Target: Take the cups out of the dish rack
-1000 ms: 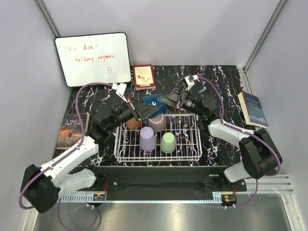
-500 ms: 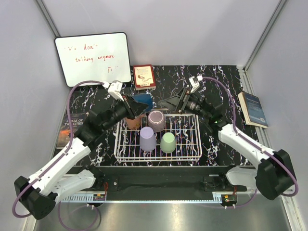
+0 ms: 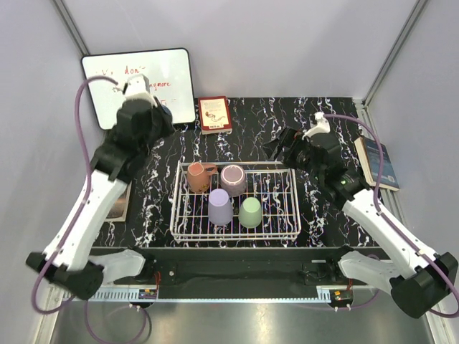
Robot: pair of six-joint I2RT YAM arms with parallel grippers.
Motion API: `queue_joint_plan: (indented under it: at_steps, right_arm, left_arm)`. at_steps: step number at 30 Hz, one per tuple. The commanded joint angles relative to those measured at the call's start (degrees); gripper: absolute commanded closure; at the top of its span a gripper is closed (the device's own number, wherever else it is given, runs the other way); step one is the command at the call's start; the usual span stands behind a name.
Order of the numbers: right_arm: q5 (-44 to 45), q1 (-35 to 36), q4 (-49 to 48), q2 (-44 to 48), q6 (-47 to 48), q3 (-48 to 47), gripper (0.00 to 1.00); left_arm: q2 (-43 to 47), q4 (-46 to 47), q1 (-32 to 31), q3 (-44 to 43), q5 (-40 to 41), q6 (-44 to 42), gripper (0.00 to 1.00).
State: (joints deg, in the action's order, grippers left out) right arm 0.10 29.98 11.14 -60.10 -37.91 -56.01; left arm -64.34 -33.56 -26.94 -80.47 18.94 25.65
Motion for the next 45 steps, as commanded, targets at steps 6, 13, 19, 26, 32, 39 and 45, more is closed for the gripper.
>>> queue_joint_plan:
  at_steps: [6,13,19,26,32,39,45]
  right_arm:
    - [16.1,-0.2,14.9,-2.2,2.8,-1.0,0.00]
    - [17.1,-0.2,15.2,-2.7,4.8,1.4,0.00]
    - [14.4,-0.1,14.4,-4.9,5.0,1.6,0.00]
    - [14.1,-0.1,13.6,-6.9,5.3,2.0,0.00]
    - [13.2,-0.1,13.3,-8.9,4.7,1.4,0.00]
    - [12.7,-0.1,12.9,-11.0,4.5,0.1,0.00]
    - [12.2,-0.1,12.3,-12.3,4.5,-0.5,0.00]
  left_arm:
    - [-27.6,-10.1,13.4,-17.8,1.9,-1.7,1.00]
    - [-42.5,-12.1,17.3,-27.6,-4.3,0.2,1.00]
    - [-50.9,-12.1,18.9,-31.0,-6.5,0.7,1.00]
    - [-56.9,-12.0,20.3,-30.5,-8.7,1.2,1.00]
    - [-60.8,-11.9,21.7,-30.7,-11.6,2.1,1.00]
    - [-62.9,-12.3,21.9,-31.6,-12.8,2.2,1.00]
    - [-61.0,-12.4,21.9,-31.0,-11.9,2.6,0.84]
